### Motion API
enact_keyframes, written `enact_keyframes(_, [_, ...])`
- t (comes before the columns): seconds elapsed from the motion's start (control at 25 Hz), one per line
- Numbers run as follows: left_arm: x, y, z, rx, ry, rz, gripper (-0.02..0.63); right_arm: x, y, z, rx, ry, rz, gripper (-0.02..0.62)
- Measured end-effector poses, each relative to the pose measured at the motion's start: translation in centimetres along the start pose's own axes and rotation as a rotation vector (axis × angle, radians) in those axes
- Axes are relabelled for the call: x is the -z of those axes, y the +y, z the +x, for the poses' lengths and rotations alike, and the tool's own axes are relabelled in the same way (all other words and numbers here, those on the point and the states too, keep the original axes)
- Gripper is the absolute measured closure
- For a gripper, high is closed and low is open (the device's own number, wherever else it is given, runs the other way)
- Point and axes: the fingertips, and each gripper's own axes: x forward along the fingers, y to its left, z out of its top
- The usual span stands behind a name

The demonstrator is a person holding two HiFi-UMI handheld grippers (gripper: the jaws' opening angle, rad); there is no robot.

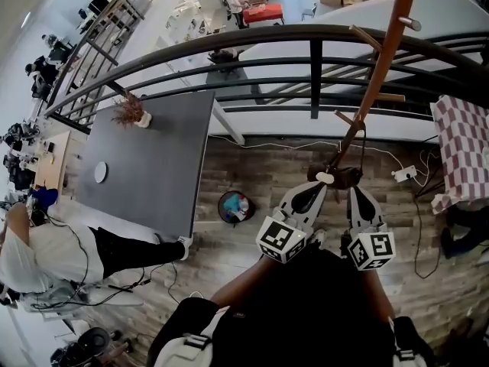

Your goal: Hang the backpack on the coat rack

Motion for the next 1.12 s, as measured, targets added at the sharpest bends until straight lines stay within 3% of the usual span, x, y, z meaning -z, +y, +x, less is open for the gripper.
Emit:
enact_keyframes(0.6, [2.0,0.3,-6.6,0.077,0.039,-0.058,0.598,1.3,6.0,-3.2,0.094,-0.011,0.008,0.581])
enact_keyframes(0.84, [2.4,-1.0,-6.7,0.087,0.042,-0.054,0.598,0.3,5.5,-5.0,0.11,-0.036,-0.018,0.581])
enact_keyframes(1.12, [3.4,-2.3,-5.0,0.043,0.032,-0.043,0.598,0.6,3.7,-6.7,0.078,-0.045,-0.027,0.581])
